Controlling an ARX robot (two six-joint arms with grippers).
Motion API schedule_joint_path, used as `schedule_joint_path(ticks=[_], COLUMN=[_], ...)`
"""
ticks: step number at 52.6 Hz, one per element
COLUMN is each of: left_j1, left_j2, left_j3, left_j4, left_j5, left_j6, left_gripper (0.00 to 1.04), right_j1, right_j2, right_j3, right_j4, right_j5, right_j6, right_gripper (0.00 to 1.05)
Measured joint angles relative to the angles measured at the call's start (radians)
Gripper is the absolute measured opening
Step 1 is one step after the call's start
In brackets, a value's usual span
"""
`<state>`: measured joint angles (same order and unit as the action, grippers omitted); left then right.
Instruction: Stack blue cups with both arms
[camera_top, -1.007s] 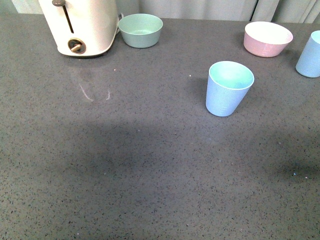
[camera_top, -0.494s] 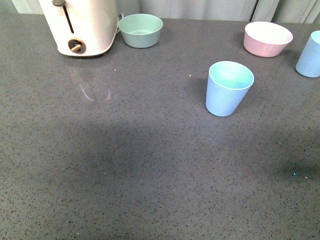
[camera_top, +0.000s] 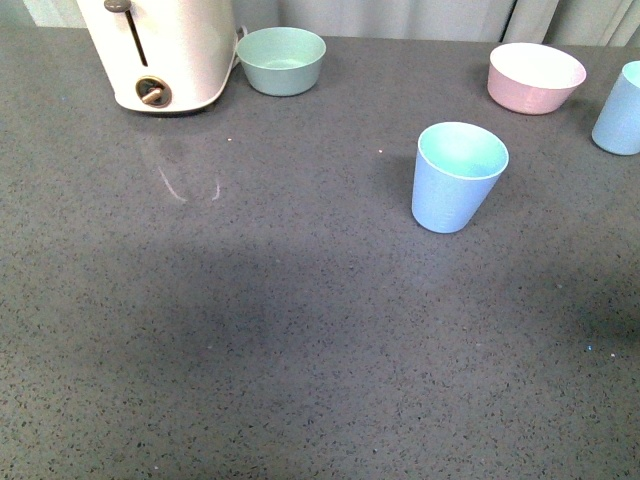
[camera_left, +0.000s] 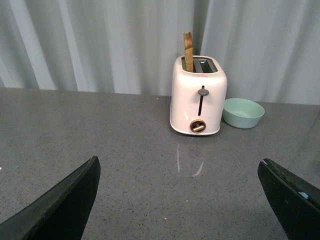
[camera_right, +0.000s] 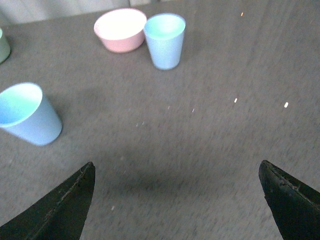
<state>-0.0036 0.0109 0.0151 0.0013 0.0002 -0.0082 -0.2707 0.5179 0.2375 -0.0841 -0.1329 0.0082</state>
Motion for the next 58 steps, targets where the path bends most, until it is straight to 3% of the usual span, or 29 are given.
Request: schedule_joint_path(ticks=[7, 16, 29, 42, 58], left_j1=[0.0, 0.0, 0.0, 0.0, 0.0], left_j2=[0.0, 0.0, 0.0, 0.0, 0.0], left_j3=[0.0, 0.0, 0.0, 0.0, 0.0], left_j4=[0.0, 0.0, 0.0, 0.0, 0.0], left_j5=[0.0, 0.0, 0.0, 0.0, 0.0], left_j6=[0.0, 0.0, 0.0, 0.0, 0.0], left_gripper=[0.96, 0.96, 0.96, 0.96, 0.96], right_j1=[-0.143, -0.166, -0.068, 0.052, 0.133], right_j2=[0.315, 0.682, 1.131, 1.468, 1.557], right_j3=[0.151, 0.359, 0.718, 1.072, 1.194], right_j4=[0.206, 0.31, 0.195, 0.072, 0.005], right_j5=[-0.084, -0.113, -0.135, -0.064, -0.069], right_j6=[-0.161, -0.397, -0.635, -0.71, -0.739], right_gripper=[0.96, 0.96, 0.96, 0.96, 0.96])
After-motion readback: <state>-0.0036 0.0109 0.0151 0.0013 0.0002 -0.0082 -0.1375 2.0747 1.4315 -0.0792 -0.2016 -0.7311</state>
